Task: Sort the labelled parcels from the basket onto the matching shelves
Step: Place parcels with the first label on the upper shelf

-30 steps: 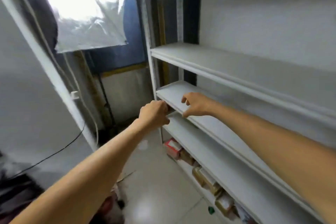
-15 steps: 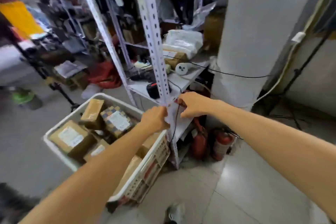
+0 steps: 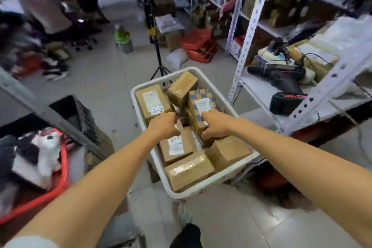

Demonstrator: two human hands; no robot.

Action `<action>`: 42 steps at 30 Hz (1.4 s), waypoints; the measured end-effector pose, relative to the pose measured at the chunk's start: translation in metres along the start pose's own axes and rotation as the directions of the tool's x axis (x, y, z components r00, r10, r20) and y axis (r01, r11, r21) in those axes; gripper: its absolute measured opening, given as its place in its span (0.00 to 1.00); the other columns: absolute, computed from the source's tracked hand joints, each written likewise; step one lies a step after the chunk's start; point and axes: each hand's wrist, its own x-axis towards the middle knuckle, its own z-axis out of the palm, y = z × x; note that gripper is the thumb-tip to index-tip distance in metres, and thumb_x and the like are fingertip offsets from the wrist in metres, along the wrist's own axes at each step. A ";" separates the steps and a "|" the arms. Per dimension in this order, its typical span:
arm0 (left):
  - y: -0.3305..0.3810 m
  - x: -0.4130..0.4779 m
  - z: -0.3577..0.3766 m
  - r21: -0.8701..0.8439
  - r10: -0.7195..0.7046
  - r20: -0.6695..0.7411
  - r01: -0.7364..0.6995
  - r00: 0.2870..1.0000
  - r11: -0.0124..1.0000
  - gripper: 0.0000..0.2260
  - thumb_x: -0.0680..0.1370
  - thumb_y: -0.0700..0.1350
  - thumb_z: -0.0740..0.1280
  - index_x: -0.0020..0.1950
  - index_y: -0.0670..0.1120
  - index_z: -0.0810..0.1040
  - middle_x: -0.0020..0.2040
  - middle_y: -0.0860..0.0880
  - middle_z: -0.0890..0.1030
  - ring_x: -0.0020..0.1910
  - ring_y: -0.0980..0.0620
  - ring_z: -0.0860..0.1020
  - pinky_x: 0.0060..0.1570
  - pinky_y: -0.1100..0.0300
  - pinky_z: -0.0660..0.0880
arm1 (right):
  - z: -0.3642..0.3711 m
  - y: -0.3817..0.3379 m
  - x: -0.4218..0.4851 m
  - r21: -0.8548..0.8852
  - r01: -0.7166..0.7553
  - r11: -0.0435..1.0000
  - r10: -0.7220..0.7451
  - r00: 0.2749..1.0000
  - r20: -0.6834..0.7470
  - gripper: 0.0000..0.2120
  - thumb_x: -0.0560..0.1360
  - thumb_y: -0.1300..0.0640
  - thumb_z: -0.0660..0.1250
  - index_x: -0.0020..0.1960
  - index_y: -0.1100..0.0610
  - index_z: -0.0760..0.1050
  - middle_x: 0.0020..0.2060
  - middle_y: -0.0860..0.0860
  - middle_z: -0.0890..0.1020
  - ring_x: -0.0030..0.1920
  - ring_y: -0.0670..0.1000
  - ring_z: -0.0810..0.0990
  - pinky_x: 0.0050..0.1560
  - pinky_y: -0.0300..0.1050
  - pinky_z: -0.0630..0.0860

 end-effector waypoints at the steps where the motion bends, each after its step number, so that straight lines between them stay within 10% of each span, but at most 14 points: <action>1: -0.004 0.013 0.002 -0.018 -0.010 0.014 0.010 1.000 1.000 0.20 0.72 0.50 0.72 0.60 0.46 0.73 0.55 0.47 0.78 0.53 0.46 0.77 0.45 0.54 0.75 | -0.001 0.004 0.013 -0.002 -0.008 1.000 0.008 1.000 0.018 0.24 0.73 0.52 0.70 0.65 0.60 0.68 0.62 0.58 0.74 0.60 0.56 0.74 0.49 0.42 0.67; 18: -0.001 0.162 0.063 -0.174 -0.133 0.220 0.173 0.966 0.969 0.17 0.72 0.50 0.72 0.56 0.45 0.75 0.51 0.46 0.80 0.49 0.47 0.78 0.48 0.50 0.77 | 0.041 0.150 0.176 0.363 -0.305 0.881 0.315 0.948 0.032 0.23 0.74 0.53 0.71 0.64 0.61 0.71 0.60 0.57 0.78 0.59 0.57 0.77 0.52 0.46 0.72; 25: -0.006 0.176 0.088 -0.245 -0.246 0.221 0.297 0.944 0.923 0.17 0.73 0.50 0.70 0.59 0.45 0.75 0.54 0.45 0.81 0.51 0.46 0.79 0.53 0.50 0.77 | 0.068 0.164 0.233 0.838 -0.429 0.338 0.372 0.878 0.300 0.26 0.69 0.58 0.77 0.64 0.60 0.73 0.60 0.54 0.80 0.56 0.52 0.81 0.54 0.47 0.77; 29: -0.006 0.178 0.090 -0.279 -0.280 0.229 0.338 0.932 0.899 0.17 0.74 0.48 0.69 0.60 0.44 0.74 0.55 0.45 0.80 0.51 0.46 0.78 0.50 0.53 0.76 | 0.095 0.157 0.230 0.890 -0.434 0.140 0.333 0.867 0.371 0.26 0.68 0.60 0.77 0.63 0.61 0.72 0.54 0.53 0.82 0.44 0.49 0.83 0.36 0.42 0.81; 42: -0.012 0.154 0.030 -0.264 -0.328 0.160 0.360 0.931 0.895 0.15 0.74 0.48 0.68 0.59 0.44 0.75 0.54 0.45 0.80 0.52 0.45 0.78 0.55 0.47 0.76 | 0.060 0.157 0.188 0.916 -0.231 0.329 0.274 0.951 0.141 0.37 0.72 0.64 0.72 0.74 0.53 0.58 0.63 0.50 0.77 0.60 0.52 0.78 0.52 0.46 0.80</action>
